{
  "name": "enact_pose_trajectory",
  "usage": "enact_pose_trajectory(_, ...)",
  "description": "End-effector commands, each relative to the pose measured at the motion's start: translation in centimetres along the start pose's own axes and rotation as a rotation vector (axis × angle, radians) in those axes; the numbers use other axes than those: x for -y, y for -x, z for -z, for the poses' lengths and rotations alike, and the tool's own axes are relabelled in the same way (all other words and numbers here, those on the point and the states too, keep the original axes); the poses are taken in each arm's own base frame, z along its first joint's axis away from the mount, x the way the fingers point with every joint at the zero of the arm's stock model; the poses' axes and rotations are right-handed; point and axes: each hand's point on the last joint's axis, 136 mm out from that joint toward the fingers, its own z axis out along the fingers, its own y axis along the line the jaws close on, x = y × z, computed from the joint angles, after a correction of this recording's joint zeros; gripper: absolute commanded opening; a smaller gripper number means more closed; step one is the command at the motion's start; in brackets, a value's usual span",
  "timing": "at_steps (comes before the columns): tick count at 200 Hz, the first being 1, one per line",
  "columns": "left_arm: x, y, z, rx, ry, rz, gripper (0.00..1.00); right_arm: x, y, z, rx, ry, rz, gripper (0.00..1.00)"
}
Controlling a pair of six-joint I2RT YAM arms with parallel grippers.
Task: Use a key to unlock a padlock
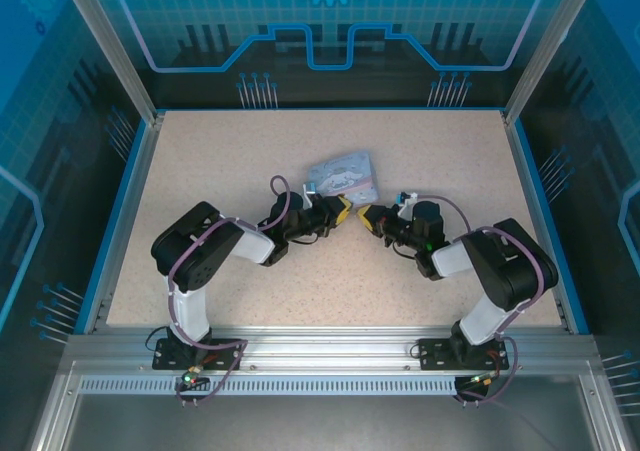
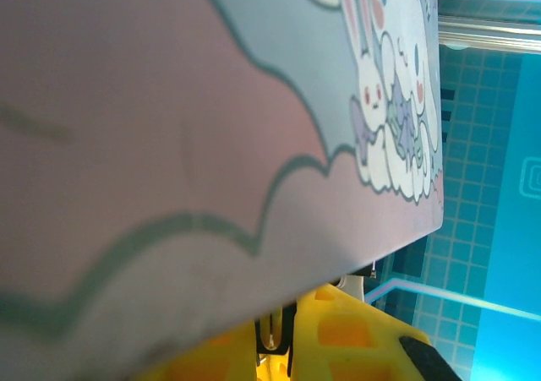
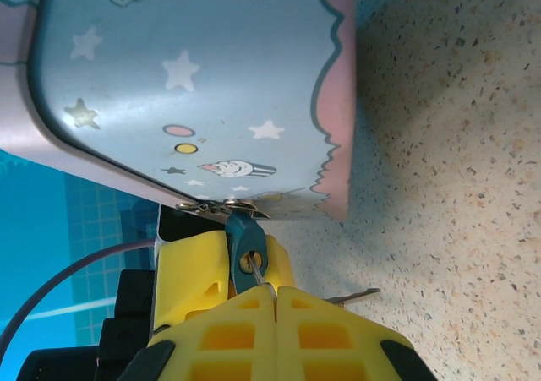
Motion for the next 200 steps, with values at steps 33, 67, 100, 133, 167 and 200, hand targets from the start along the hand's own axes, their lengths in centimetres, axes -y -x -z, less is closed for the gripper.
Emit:
enact_pose_trajectory(33, 3.5, -2.5, -0.1, -0.097, -0.127, -0.036, 0.00, 0.8, 1.0, -0.2, 0.005, -0.012, 0.015, 0.00)
enact_pose_trajectory(67, 3.2, -2.4, -0.2, -0.096, -0.123, -0.036, 0.00, 0.0, 0.8, -0.3, -0.012, 0.013, 0.026, 0.00)
enact_pose_trajectory(100, 3.2, -2.4, -0.2, -0.099, -0.126, -0.033, 0.00, -1.1, 0.2, -0.7, -0.031, 0.027, 0.042, 0.00)
enact_pose_trajectory(133, 3.0, -2.4, -0.2, -0.098, -0.120, -0.033, 0.00, -2.2, -0.6, -1.1, -0.051, 0.052, 0.040, 0.00)
enact_pose_trajectory(167, 2.9, -2.4, -0.3, -0.097, -0.119, -0.032, 0.00, -2.2, -0.7, -1.2, -0.050, 0.063, -0.033, 0.00)
enact_pose_trajectory(200, 2.9, -2.3, -0.3, -0.094, -0.122, -0.033, 0.00, -1.9, -0.4, -1.6, -0.049, 0.090, -0.135, 0.00)
